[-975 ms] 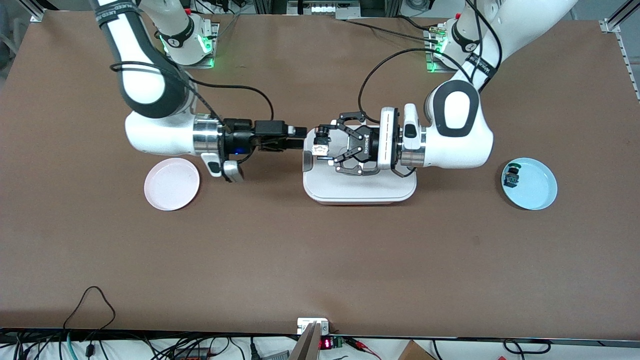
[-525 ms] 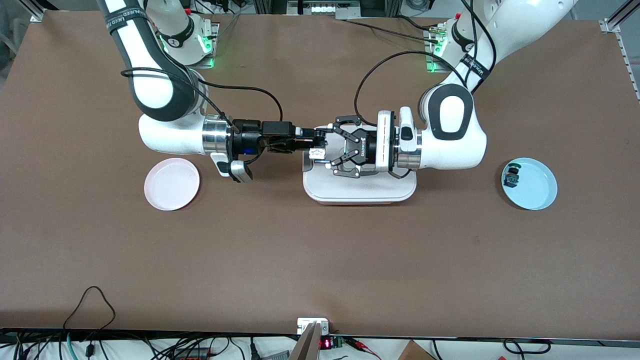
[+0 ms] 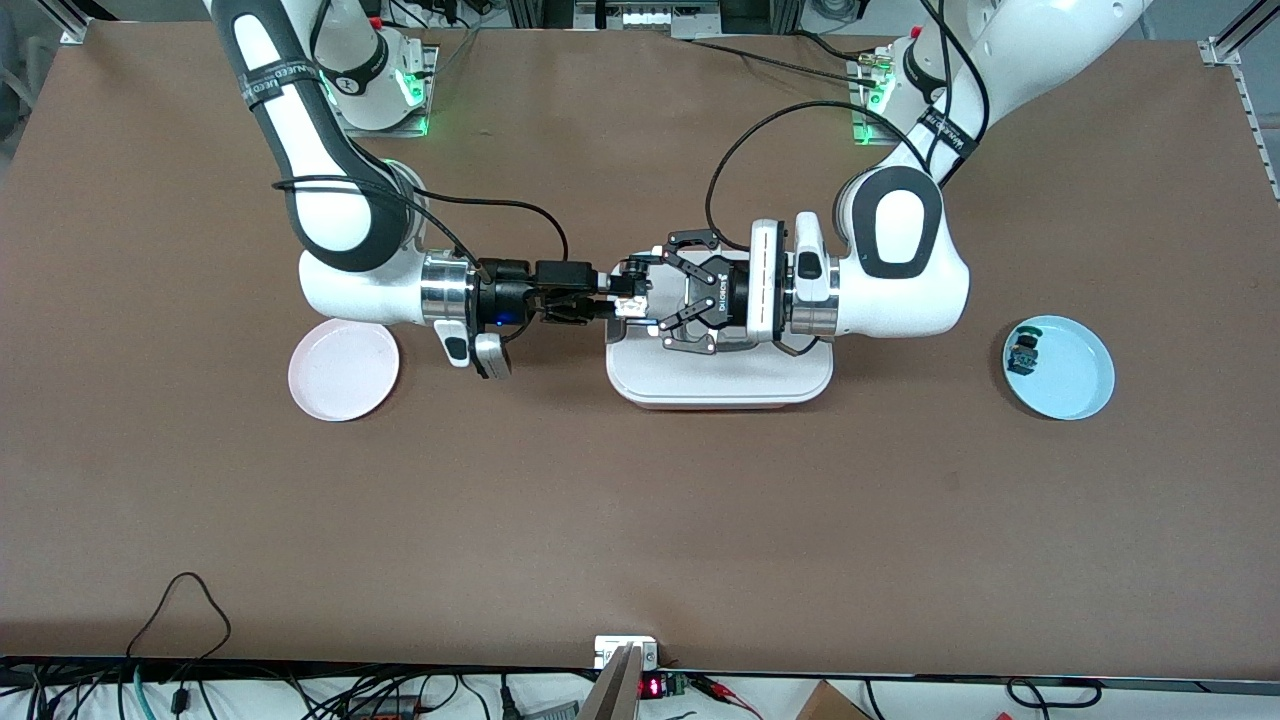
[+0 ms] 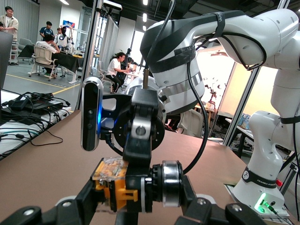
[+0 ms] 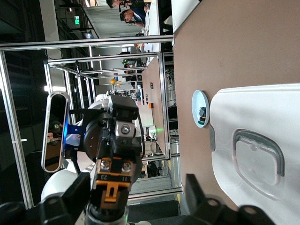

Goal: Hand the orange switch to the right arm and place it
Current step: 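Grasp the orange switch with the right gripper from the left gripper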

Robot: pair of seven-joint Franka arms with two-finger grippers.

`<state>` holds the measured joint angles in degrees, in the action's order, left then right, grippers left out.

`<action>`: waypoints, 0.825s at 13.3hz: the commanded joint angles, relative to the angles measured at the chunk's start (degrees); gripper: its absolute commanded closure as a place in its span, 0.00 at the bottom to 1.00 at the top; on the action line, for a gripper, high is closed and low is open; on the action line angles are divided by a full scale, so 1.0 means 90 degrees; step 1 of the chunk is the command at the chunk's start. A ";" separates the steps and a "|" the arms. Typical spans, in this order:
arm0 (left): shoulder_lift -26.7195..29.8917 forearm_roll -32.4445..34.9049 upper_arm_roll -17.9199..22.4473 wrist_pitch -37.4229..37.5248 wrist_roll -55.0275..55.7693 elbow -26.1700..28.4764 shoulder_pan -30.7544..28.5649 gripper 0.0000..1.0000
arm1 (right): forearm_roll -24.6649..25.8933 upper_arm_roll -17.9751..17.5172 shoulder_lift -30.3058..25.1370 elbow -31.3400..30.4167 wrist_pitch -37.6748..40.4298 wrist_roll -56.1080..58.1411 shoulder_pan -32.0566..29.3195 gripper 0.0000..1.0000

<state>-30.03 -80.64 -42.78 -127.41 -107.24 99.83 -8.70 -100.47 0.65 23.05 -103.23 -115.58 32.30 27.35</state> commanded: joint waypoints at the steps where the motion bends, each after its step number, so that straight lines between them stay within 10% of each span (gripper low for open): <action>1: -0.0023 -0.0249 -0.0042 -0.0023 -0.0213 -0.0027 0.0000 0.98 | -0.0135 -0.0004 -0.0081 -0.0073 -0.0038 -0.0024 0.0037 0.22; 4: -0.0023 -0.0249 -0.0042 -0.0023 -0.0213 -0.0027 0.0000 0.98 | -0.0233 -0.0004 -0.0081 -0.0073 -0.0029 -0.0044 0.0047 0.29; 9: -0.0023 -0.0249 -0.0042 -0.0003 -0.0155 -0.0027 0.0010 0.97 | -0.0272 -0.0004 -0.0090 0.0005 0.0020 -0.0482 0.0047 0.96; 11: -0.0023 -0.0249 -0.0042 0.0026 -0.0155 -0.0027 -0.0010 0.97 | -0.0282 0.0006 -0.0091 0.0035 0.0020 -0.0523 0.0037 1.00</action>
<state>-30.29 -80.74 -42.64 -127.38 -107.99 100.08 -8.82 -102.70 0.65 22.63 -103.12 -115.33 28.34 27.34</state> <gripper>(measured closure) 0.282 0.639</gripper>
